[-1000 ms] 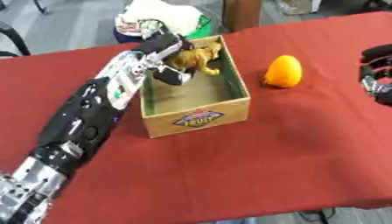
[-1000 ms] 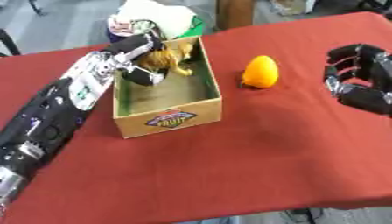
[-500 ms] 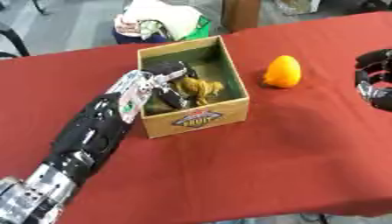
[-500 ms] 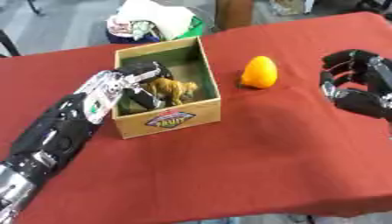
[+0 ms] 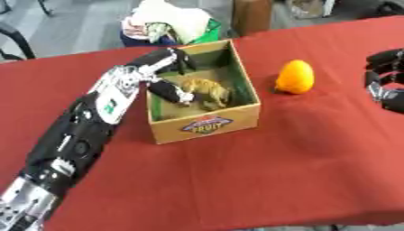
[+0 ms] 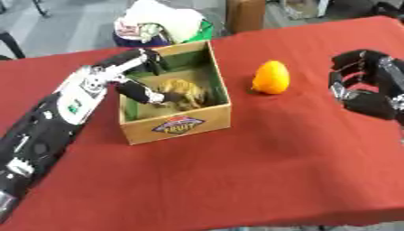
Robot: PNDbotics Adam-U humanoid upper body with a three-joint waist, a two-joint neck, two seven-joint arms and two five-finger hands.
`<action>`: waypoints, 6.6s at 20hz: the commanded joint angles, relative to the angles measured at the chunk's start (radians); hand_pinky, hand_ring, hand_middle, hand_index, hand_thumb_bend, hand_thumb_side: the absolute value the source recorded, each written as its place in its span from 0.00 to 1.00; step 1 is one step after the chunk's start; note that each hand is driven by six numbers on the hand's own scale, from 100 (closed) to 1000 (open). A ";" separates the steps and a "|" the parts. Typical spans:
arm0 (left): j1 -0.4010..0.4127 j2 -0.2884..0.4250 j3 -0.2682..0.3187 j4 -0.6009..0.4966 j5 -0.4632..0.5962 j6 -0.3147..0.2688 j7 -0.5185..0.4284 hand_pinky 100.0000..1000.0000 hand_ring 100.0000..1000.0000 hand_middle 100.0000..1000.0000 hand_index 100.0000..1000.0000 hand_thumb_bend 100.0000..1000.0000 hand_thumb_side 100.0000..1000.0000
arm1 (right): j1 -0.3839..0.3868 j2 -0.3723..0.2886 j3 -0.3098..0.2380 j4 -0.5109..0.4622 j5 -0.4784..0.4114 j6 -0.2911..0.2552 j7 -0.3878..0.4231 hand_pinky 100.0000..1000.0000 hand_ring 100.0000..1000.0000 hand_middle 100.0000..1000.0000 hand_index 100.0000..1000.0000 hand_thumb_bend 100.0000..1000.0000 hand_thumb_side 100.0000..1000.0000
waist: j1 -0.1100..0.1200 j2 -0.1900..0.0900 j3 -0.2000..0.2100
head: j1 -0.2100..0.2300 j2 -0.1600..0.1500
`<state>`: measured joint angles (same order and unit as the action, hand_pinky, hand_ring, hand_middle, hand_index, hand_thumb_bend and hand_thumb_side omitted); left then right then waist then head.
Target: Pick up objects on the table and place them in the box.
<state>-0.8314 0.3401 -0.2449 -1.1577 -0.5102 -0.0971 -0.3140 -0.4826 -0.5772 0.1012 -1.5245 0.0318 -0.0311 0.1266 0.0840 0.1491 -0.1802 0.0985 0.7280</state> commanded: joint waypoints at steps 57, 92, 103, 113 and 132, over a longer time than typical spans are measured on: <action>0.454 0.085 0.149 -0.534 0.366 0.155 0.374 0.69 0.50 0.54 0.69 0.28 0.15 | -0.320 0.054 0.015 0.614 0.716 -0.107 -0.224 0.42 0.44 0.14 0.23 0.00 0.00 | -0.019 0.001 0.166 | -0.105 -0.005; 0.436 0.058 0.131 -0.535 0.408 0.159 0.441 0.67 0.47 0.51 0.67 0.29 0.08 | -0.515 0.284 0.118 0.544 0.749 -0.342 0.120 0.54 0.56 0.40 0.51 0.00 0.00 | -0.024 -0.008 0.211 | -0.157 0.002; 0.441 0.058 0.134 -0.532 0.409 0.161 0.448 0.67 0.47 0.51 0.67 0.30 0.08 | -0.506 0.270 0.109 0.517 0.807 -0.280 0.008 0.70 0.81 0.88 0.89 0.33 0.30 | -0.020 -0.006 0.195 | -0.150 0.003; 0.447 0.066 0.147 -0.532 0.408 0.163 0.464 0.67 0.47 0.51 0.67 0.30 0.08 | -0.471 0.196 0.104 0.410 0.715 -0.244 -0.040 0.67 0.77 0.85 0.88 0.26 0.24 | -0.020 -0.002 0.170 | -0.130 -0.002; 0.480 0.076 0.177 -0.509 0.419 0.164 0.527 0.68 0.52 0.55 0.67 0.30 0.06 | -0.117 -0.103 -0.070 0.001 0.120 -0.050 -0.144 0.55 0.65 0.65 0.77 0.00 0.00 | -0.029 0.009 0.117 | -0.072 -0.002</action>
<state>-0.3436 0.3883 -0.0811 -1.6585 -0.0976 0.0683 0.2063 -0.5871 -0.6383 0.0555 -1.4875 0.1766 -0.0887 0.0006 0.0597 0.1712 -0.0638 0.0205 0.7284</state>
